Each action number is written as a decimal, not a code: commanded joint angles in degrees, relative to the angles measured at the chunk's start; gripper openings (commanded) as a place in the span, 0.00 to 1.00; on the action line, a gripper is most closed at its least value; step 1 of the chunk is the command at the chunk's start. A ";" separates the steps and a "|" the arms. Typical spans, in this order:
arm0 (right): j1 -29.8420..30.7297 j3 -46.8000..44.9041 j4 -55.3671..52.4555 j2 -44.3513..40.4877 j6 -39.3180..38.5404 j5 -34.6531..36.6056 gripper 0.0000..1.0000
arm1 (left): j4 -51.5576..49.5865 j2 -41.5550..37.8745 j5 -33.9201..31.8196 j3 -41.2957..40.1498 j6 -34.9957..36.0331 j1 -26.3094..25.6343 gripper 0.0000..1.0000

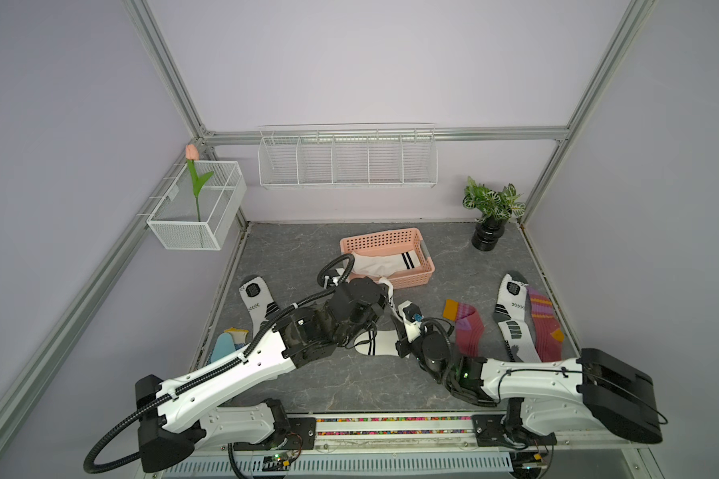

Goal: Place the socks together as a pair
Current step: Flatten out the sock at the center of the board.

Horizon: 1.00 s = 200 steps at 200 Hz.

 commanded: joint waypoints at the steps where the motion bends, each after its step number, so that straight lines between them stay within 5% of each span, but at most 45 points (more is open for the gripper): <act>1: -0.50 2.58 -10.46 -5.65 -4.60 -3.82 0.07 | -4.59 -3.27 -6.89 -3.32 5.59 0.49 0.43; 22: -1.26 5.07 -23.24 -10.59 -7.56 -9.28 0.07 | -4.19 -7.57 -7.74 -7.34 17.91 3.05 0.84; 53: -4.04 13.34 -46.74 -13.22 -7.75 -20.69 0.07 | -1.07 -14.52 -5.09 -12.44 44.19 4.90 0.96; 102: -7.08 31.17 -74.73 -3.73 -4.43 -24.74 0.07 | 0.90 -18.01 11.95 -16.15 67.11 4.73 0.89; 120: -9.57 36.01 -80.45 1.02 -2.77 -27.53 0.07 | 2.34 -16.27 12.97 -17.38 71.81 2.59 0.83; 141: -12.37 41.44 -87.31 7.40 -2.31 -27.79 0.07 | 7.05 -14.26 8.65 -21.06 74.65 -0.60 0.80; 200: -16.11 48.30 -96.74 14.32 -4.72 -32.70 0.07 | 31.92 -16.18 15.56 -37.96 74.07 -0.75 0.79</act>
